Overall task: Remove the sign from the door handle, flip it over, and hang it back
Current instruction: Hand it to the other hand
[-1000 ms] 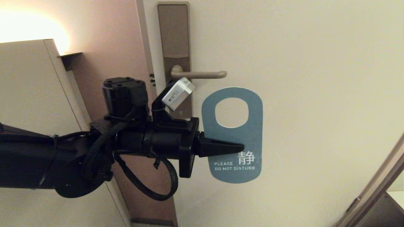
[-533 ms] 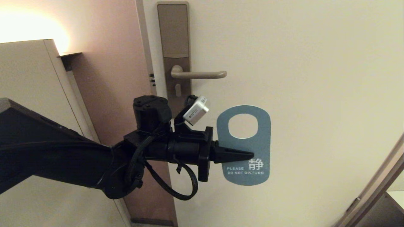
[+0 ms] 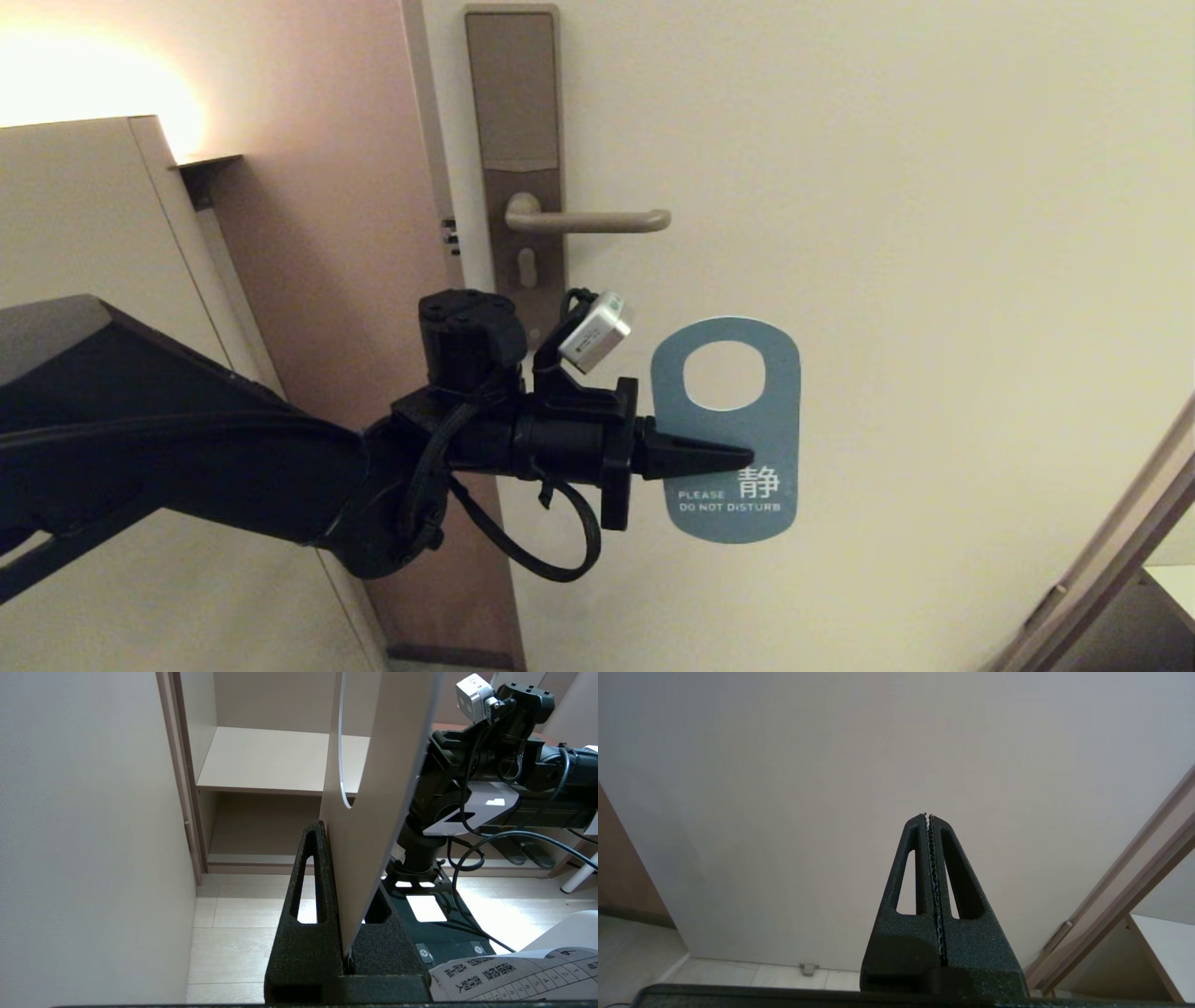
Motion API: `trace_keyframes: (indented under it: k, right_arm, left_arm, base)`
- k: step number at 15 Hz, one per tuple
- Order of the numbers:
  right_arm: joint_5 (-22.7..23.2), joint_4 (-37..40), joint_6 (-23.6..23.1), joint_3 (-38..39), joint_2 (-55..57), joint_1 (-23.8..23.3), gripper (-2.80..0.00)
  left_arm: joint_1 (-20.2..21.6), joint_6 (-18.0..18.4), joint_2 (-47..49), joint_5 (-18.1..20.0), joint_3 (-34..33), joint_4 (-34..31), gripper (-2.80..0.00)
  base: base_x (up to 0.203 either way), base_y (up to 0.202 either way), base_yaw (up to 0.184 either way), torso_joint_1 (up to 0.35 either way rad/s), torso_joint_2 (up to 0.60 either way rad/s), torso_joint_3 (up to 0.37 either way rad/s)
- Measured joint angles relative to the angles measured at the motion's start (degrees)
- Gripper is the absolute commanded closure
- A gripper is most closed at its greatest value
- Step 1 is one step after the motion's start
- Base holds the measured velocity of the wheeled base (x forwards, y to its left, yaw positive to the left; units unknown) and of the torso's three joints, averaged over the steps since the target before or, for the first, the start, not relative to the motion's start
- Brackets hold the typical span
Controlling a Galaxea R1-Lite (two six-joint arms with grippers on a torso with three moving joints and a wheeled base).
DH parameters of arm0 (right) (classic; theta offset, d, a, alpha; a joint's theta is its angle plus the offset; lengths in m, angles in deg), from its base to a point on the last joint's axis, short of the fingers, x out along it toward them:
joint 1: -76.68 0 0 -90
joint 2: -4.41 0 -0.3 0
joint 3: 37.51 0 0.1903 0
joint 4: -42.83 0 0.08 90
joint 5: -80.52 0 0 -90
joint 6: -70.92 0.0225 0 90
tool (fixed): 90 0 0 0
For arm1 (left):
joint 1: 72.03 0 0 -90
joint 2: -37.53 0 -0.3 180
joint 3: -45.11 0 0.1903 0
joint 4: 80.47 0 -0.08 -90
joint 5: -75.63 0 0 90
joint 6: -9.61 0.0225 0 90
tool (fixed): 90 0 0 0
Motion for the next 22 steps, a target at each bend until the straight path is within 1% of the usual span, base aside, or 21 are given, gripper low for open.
trace_keyframes:
  k: [12,16,19,22]
  right_arm:
    - [0.1,-0.1,-0.3,0.0,-1.1,0.0,0.0]
    - [0.0,-1.5,-0.2,0.0,-1.9,0.0,0.0]
    - [0.3,0.4,0.7,-0.5,-1.3,0.0,0.0]
    - [2.0,3.4,1.2,-2.4,0.0,0.1,0.0]
  left_arm:
    - [0.2,0.5,-0.1,0.0,-0.1,0.2,0.0]
    - [0.2,0.6,0.0,0.1,-0.1,0.2,0.0]
    - [0.2,0.6,0.3,0.1,-0.1,0.2,0.0]
    - [-0.1,0.7,0.7,0.1,-0.1,0.1,0.0]
  base:
    - [0.0,0.0,0.0,0.0,0.0,0.0]
    - [0.0,0.0,0.0,0.0,0.0,0.0]
    - [0.0,0.0,0.0,0.0,0.0,0.0]
    - [0.0,0.0,0.0,0.0,0.0,0.0]
